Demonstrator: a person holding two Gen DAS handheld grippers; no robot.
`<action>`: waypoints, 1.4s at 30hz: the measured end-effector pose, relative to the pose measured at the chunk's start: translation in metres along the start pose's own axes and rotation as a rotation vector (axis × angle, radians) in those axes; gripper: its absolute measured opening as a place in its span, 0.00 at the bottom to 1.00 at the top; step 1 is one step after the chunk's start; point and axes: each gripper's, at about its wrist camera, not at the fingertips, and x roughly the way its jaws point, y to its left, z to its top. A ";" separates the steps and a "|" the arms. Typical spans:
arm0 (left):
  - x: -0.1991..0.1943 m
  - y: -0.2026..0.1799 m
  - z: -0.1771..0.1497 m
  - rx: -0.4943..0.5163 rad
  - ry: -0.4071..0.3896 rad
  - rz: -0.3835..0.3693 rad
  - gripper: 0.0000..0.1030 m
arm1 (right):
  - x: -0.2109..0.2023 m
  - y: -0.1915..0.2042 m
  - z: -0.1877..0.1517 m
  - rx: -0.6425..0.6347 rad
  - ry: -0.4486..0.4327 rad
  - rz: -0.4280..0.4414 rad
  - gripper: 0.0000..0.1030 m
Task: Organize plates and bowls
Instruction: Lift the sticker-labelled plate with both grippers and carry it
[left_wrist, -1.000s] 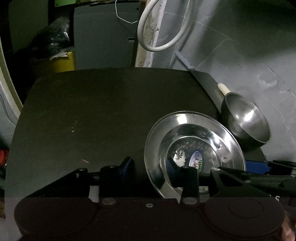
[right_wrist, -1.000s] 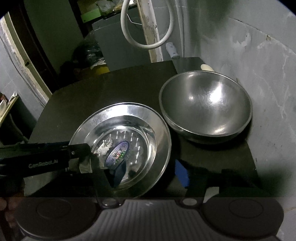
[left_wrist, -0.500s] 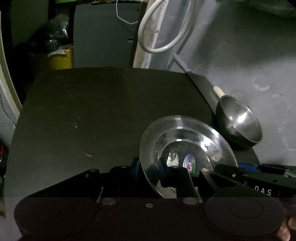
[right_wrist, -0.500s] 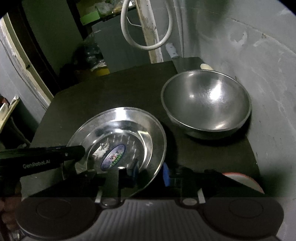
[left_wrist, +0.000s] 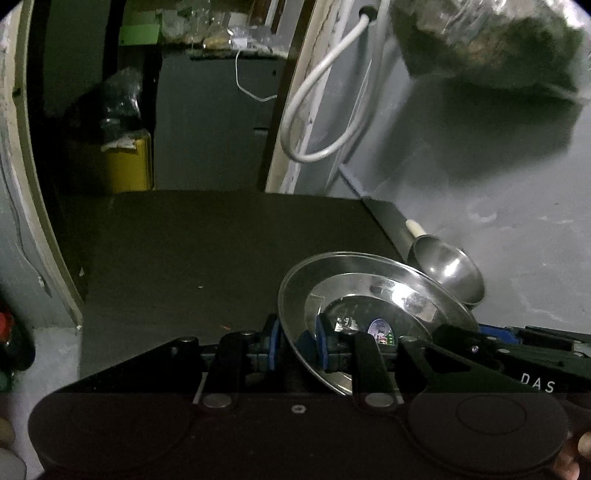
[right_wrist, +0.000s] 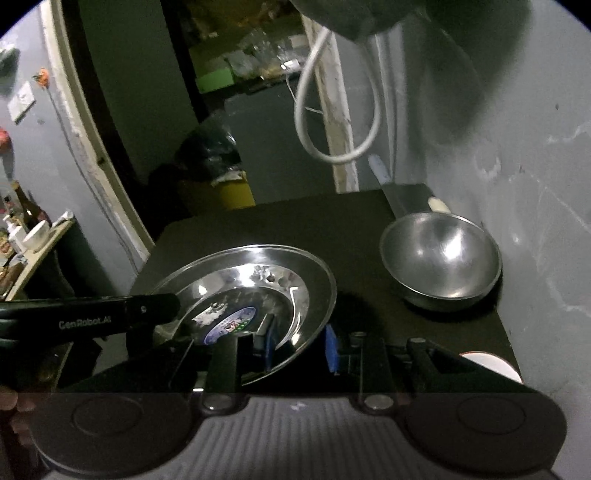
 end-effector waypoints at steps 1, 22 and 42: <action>-0.007 0.001 -0.002 0.002 -0.005 -0.001 0.21 | -0.006 0.006 -0.002 -0.005 -0.006 0.003 0.29; -0.085 0.024 -0.092 0.095 0.045 0.018 0.23 | -0.069 0.072 -0.101 0.018 0.034 -0.025 0.29; -0.085 0.038 -0.107 0.137 0.086 0.074 0.24 | -0.056 0.094 -0.120 -0.003 0.077 -0.029 0.31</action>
